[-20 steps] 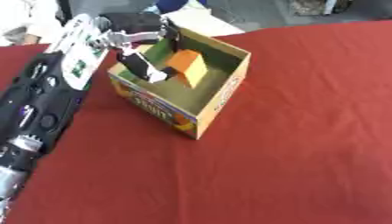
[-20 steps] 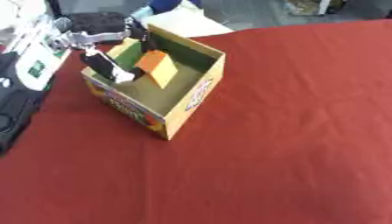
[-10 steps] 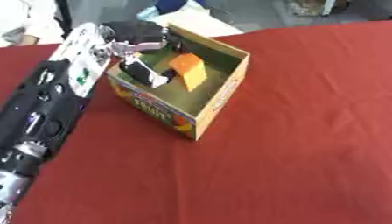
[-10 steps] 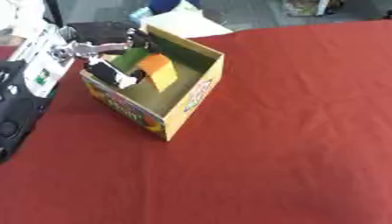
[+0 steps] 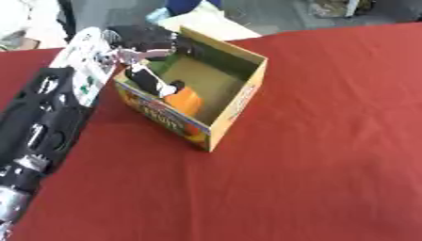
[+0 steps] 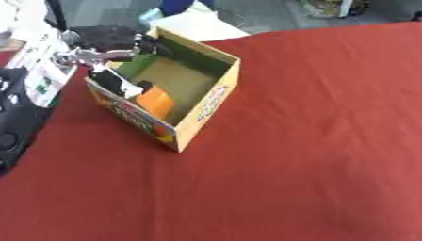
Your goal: Pick up objects on the table and place them in the box.
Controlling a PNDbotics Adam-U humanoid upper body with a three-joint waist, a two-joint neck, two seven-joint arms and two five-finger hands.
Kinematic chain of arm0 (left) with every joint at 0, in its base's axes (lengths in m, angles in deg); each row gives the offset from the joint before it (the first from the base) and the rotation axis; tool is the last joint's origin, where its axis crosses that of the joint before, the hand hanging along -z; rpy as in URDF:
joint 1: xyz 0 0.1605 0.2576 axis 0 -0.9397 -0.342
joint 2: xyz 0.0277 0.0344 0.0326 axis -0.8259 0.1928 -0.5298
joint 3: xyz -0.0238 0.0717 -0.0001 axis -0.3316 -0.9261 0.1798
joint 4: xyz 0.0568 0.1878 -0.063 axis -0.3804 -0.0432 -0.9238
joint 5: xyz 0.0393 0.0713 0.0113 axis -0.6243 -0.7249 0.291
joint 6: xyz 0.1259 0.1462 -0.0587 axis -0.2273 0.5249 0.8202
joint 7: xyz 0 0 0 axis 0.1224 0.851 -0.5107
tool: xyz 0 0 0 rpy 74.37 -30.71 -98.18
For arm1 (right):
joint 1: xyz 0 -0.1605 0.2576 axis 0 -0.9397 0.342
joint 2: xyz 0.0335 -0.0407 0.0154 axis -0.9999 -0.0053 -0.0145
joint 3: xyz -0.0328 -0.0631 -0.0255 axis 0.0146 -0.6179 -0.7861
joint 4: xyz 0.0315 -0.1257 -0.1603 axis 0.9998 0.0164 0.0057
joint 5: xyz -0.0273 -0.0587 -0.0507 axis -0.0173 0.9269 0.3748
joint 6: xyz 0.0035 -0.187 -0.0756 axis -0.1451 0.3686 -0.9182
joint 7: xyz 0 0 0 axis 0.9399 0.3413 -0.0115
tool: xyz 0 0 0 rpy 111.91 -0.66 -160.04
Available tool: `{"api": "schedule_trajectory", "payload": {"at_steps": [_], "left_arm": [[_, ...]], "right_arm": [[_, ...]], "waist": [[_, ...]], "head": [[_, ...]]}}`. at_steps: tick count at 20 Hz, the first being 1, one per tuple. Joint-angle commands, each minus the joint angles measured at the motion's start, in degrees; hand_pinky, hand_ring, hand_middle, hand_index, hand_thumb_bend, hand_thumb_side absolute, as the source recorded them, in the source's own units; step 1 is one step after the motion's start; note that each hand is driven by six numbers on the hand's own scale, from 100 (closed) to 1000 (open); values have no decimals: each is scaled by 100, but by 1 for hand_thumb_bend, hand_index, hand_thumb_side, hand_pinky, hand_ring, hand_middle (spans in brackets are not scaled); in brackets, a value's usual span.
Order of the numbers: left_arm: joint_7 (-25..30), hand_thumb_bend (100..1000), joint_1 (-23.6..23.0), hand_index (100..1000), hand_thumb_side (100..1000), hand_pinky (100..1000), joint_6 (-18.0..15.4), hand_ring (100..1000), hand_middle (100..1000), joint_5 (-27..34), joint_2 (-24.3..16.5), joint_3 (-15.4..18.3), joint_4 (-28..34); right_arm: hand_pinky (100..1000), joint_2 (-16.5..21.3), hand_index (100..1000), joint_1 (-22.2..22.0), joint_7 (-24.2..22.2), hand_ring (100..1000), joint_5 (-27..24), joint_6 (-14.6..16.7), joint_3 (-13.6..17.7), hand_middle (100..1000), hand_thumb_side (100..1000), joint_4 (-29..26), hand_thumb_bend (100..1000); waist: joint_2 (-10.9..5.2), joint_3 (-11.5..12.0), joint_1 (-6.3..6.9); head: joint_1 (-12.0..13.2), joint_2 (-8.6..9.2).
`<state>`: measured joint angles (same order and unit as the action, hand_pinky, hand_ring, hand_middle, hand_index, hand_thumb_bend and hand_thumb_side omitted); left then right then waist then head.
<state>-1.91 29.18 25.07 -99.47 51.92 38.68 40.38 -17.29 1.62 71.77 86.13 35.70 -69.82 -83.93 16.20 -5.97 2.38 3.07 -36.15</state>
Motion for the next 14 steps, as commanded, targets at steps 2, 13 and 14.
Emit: {"api": "schedule_trajectory", "payload": {"at_steps": [2, 13, 14], "left_arm": [[110, 100, 107, 925, 276, 860, -189, 851, 802, 165, -62, 66, 64], [-68, 100, -92, 835, 244, 809, -172, 801, 729, 1109, -317, 153, 850], [-97, 100, -140, 835, 244, 809, -142, 801, 729, 1193, -358, 140, 980]], "right_arm": [[612, 68, 702, 3, -4, 736, -32, 4, 43, 509, 829, -85, 100], [615, 138, 703, -91, 54, 737, 1, 18, 93, 511, 822, -85, 100], [615, 144, 703, -97, 61, 737, 4, 22, 96, 511, 822, -85, 100]], "waist": [[-140, 4, -34], [-281, 93, -43], [-287, 98, -42]], "head": [[-24, -12], [-100, -153], [-103, -160]]}}
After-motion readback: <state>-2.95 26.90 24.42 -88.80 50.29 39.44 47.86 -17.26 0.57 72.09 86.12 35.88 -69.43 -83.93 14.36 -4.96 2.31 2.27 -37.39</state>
